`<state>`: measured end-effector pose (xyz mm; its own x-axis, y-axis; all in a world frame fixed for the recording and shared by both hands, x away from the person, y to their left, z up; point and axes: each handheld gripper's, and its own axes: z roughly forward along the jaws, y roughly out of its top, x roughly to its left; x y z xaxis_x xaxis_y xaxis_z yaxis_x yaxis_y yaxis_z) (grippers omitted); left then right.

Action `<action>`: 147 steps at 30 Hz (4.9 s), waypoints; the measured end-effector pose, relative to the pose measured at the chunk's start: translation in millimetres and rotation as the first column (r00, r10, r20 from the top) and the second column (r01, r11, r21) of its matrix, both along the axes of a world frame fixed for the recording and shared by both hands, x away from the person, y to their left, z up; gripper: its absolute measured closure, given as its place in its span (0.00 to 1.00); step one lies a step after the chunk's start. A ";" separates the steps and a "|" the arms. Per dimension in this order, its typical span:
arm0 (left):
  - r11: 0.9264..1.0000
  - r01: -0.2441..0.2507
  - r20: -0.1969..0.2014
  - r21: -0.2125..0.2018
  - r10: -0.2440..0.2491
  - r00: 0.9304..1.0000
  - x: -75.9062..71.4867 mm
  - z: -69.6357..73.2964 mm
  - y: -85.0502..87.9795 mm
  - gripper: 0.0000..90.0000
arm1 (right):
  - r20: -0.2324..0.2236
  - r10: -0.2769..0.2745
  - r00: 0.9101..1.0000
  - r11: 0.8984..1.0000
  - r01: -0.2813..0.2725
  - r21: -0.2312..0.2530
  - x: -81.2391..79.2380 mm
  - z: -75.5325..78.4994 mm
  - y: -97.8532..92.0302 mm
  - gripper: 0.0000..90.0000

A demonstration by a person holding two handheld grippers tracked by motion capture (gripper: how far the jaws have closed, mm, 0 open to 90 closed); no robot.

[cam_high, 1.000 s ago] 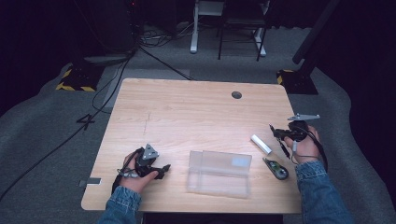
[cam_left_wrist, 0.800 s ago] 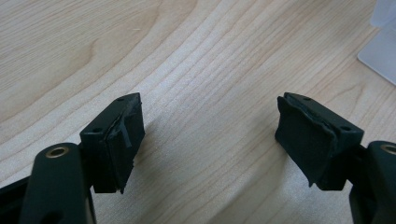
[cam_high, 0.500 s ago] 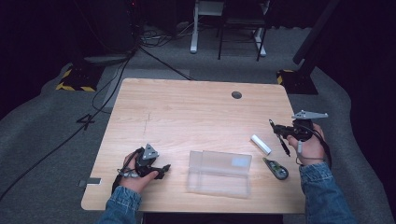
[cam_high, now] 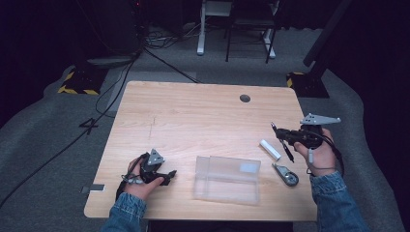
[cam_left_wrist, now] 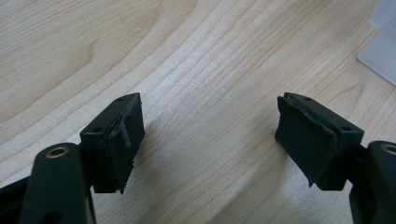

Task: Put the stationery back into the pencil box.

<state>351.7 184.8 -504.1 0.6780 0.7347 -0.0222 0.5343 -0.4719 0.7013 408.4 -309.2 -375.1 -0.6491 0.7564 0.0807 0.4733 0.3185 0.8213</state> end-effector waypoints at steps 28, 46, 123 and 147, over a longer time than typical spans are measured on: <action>1.000 0.000 0.000 0.002 0.000 1.000 0.3 0.1 -0.2 0.26 | 0.042 0.285 0.957 0.958 -0.285 -0.023 -40.0 12.7 71.2 0.89; 1.000 0.004 0.000 0.002 -0.004 1.000 0.7 0.1 -0.2 0.26 | -0.008 0.451 0.893 0.892 -0.451 -0.031 -52.7 -11.4 112.0 0.89; 1.000 0.006 0.002 0.004 -0.006 1.000 1.0 0.2 -0.1 0.26 | -0.169 0.576 0.800 0.763 -0.600 -0.240 -47.5 -91.9 148.0 0.89; 1.000 0.006 0.001 0.004 -0.006 1.000 1.0 0.2 -0.1 0.26 | -0.148 0.586 0.797 0.744 -0.601 -0.293 -53.4 -94.2 152.7 0.81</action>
